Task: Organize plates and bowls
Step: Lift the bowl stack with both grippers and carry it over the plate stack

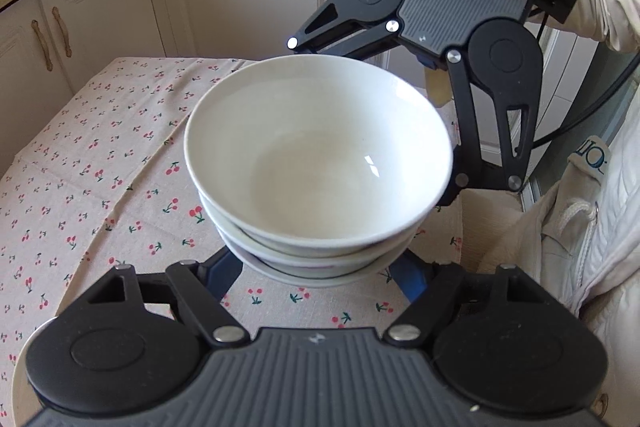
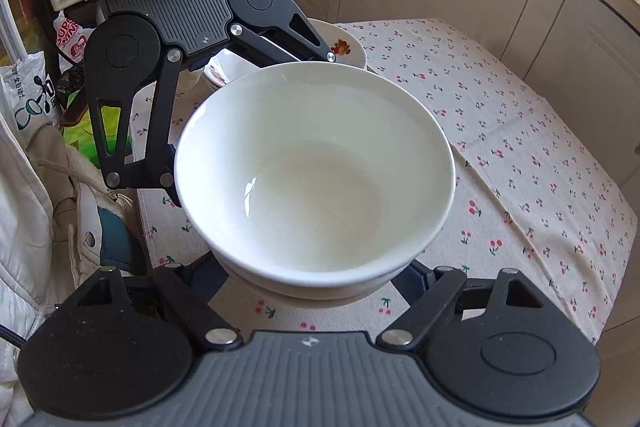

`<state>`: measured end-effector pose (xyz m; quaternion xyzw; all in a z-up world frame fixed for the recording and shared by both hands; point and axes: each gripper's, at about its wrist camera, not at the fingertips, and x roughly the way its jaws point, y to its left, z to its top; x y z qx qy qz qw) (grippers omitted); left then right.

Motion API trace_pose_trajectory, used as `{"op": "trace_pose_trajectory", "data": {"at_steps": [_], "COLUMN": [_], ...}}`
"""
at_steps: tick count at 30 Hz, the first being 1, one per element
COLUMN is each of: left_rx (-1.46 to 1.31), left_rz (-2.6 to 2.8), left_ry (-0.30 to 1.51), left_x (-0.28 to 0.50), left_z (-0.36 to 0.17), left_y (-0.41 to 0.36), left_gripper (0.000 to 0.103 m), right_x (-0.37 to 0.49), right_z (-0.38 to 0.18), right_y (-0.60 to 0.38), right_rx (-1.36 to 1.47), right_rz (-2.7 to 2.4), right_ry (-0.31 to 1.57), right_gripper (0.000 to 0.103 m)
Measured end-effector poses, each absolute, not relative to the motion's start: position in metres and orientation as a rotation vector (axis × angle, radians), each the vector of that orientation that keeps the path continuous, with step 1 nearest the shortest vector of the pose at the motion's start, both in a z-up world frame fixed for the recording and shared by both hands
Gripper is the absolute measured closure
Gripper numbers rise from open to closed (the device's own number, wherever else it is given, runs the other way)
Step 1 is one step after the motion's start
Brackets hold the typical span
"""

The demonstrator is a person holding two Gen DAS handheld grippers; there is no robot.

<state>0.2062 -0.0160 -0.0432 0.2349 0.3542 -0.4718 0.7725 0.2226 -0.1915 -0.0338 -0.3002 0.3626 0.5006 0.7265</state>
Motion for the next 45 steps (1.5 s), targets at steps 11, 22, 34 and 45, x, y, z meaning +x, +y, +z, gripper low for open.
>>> {"op": "trace_pose_trajectory", "data": {"at_steps": [11,22,34,45], "left_rx": [0.497,0.453,0.412,0.404], "left_rz": [-0.877,-0.757,-0.719,-0.718], "left_ry": [0.733,0.773,0.817,0.831], "left_x": [0.191,0.195,0.205,0.213], "left_z": [-0.02,-0.024,-0.036,-0.043], "left_y": [0.053,0.113,0.14,0.145], "left_gripper": [0.024,0.024,0.024,0.024], "right_x": [0.232,0.254,0.282,0.287], "right_z": [-0.014,-0.02,-0.041,-0.05], "right_y": [-0.12,-0.038,0.005,0.007], "right_rx": [-0.747,-0.832,-0.843,-0.821], "right_rz": [1.185,1.284,1.337,1.347], "right_ry": [0.708,0.668,0.704,0.745], "right_gripper": [0.014,0.014,0.014,0.014]}}
